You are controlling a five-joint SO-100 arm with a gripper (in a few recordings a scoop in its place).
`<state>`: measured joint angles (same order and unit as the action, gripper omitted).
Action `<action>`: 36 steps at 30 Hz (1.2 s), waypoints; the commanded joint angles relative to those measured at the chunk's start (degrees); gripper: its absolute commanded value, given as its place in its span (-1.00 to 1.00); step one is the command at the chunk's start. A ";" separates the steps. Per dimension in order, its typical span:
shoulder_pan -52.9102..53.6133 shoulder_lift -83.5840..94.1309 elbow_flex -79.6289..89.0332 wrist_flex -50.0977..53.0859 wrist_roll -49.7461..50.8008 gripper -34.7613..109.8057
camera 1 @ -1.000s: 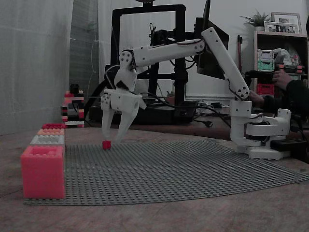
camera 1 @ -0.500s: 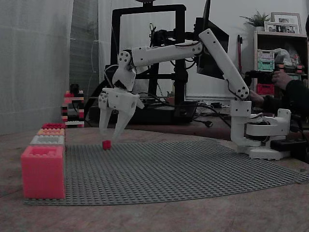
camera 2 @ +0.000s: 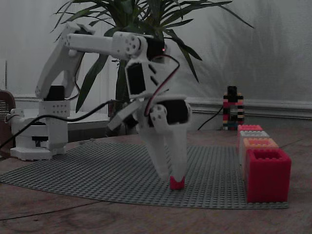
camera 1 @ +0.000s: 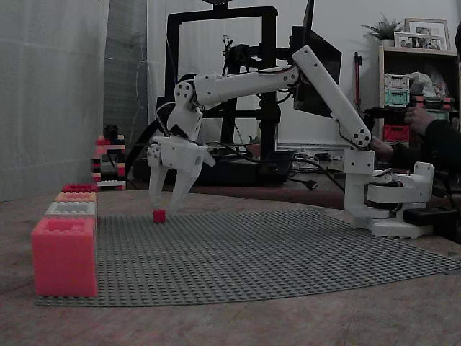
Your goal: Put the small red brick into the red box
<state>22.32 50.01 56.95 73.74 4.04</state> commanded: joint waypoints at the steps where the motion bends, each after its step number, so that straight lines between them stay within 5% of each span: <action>1: 0.70 2.11 -3.87 0.62 0.18 -0.37; 20: -0.26 0.70 -14.59 2.02 0.35 -0.52; 36: -1.49 0.18 -12.13 7.82 -2.90 -0.22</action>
<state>21.62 47.72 45.88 80.77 1.14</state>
